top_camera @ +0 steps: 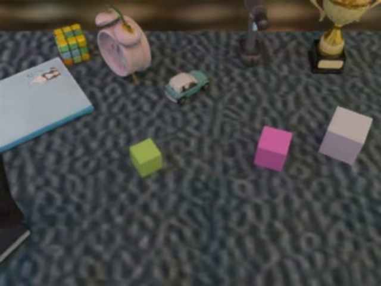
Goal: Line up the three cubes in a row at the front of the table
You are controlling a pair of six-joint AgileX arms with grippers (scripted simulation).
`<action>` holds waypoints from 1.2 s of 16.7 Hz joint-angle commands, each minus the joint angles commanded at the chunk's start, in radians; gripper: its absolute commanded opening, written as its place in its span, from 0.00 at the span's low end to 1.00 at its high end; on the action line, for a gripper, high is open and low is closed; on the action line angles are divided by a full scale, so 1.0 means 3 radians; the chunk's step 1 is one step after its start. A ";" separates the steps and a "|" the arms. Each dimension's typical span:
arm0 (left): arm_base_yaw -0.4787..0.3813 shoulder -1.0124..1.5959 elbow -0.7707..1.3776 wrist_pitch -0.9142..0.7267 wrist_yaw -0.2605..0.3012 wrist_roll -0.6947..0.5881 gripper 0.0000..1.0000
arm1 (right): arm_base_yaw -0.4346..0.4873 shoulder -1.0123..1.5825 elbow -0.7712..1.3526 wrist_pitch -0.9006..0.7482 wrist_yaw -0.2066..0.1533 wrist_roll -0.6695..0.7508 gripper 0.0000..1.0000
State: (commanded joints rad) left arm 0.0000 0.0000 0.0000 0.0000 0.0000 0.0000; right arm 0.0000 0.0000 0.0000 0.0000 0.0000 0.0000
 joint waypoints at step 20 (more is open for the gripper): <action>-0.0998 0.5004 0.4024 -0.2585 0.0007 0.1278 1.00 | 0.0000 0.0000 0.0000 0.0000 0.0000 0.0000 1.00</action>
State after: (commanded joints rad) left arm -0.2994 1.5012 1.2072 -0.7756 0.0022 0.3833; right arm 0.0000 0.0000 0.0000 0.0000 0.0000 0.0000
